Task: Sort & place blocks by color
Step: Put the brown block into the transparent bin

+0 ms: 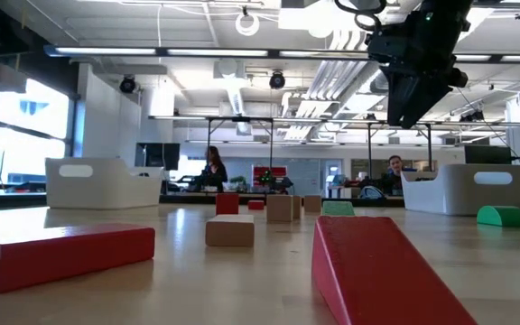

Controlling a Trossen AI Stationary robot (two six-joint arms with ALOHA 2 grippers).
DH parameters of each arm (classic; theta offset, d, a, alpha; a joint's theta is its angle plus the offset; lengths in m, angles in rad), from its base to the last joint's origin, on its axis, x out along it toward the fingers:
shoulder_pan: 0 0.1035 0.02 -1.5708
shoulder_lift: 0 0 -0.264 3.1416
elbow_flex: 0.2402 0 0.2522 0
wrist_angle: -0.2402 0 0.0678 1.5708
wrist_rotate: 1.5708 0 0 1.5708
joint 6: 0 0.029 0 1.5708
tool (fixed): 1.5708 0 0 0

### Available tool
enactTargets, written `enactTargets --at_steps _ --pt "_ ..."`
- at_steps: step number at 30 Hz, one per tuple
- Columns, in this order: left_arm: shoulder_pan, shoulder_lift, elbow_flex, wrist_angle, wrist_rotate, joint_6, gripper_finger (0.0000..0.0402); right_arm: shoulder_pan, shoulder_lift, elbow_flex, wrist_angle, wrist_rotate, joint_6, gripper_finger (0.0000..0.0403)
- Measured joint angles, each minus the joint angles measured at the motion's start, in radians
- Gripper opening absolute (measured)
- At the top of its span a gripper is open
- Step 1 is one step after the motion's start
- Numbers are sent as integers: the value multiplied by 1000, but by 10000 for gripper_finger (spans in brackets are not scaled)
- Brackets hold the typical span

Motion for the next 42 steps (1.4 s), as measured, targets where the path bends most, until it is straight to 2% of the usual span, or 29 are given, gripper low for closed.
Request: enactTargets --at_steps 12,21,29,42 --pt "-210 3 0 0 -1 -359 97 -2 0 0 5 12 -1 179" --pt "-268 32 0 1 3 -615 97 -2 0 0 8 11 -1 179" --pt "-260 99 0 1 -30 -674 97 -2 0 0 28 -14 0 179" --pt "-245 182 0 2 22 -723 106 -2 0 0 38 -15 -1 179"
